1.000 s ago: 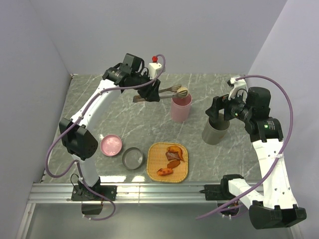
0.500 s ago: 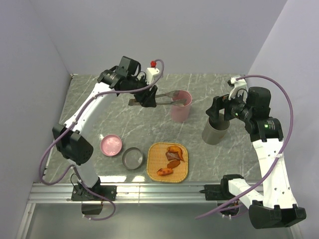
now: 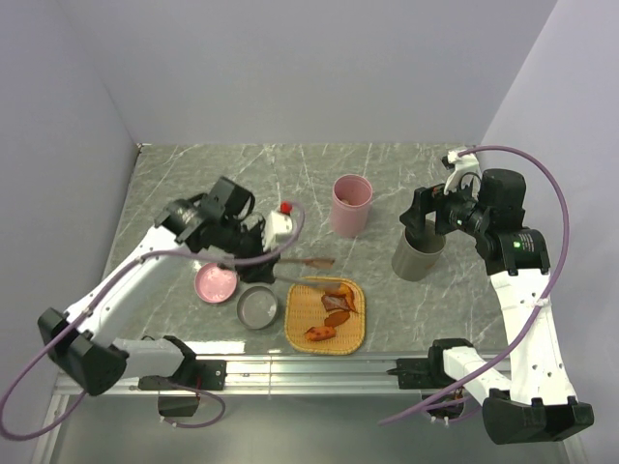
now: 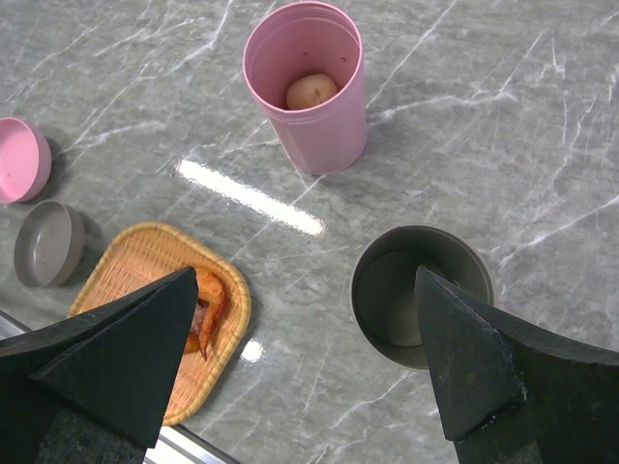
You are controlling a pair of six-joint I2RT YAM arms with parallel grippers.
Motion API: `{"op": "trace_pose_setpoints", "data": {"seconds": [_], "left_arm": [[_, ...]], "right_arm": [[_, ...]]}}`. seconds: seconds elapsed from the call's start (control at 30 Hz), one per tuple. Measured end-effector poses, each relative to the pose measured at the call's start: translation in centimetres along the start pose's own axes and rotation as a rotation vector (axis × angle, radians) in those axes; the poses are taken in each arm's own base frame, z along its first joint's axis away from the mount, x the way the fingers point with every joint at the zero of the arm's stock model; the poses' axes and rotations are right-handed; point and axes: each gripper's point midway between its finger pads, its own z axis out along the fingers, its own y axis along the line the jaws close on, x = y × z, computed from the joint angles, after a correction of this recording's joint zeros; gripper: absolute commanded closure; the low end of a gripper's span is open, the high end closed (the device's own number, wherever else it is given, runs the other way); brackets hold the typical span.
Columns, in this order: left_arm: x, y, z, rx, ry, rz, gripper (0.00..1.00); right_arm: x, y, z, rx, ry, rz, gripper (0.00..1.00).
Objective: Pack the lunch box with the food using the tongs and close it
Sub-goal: Pick up the food using the clamp
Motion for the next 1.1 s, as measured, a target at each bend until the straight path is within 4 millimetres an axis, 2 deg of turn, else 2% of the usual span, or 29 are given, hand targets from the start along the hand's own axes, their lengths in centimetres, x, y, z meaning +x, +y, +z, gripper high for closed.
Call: {"op": "trace_pose_setpoints", "data": {"seconds": [0.17, 0.37, 0.7, 1.1], "left_arm": [[4.0, -4.3, 1.2, 0.074, 0.069, 0.058, 0.43], [7.5, -6.3, 2.9, 0.122, 0.166, 0.082, 0.43], [9.2, -6.7, 4.1, 0.118, 0.227, 0.104, 0.43], [9.4, -6.5, 5.5, 0.134, 0.261, 0.067, 0.45]], "right_arm": [[0.1, 0.0, 0.1, -0.003, 0.005, 0.002, 0.00], [0.2, 0.0, 0.2, -0.003, 0.012, 0.004, 0.00], [0.3, -0.2, 0.2, 0.000, 0.013, 0.003, 0.00], [0.3, -0.2, 0.2, 0.002, 0.013, -0.002, 0.00]]}}
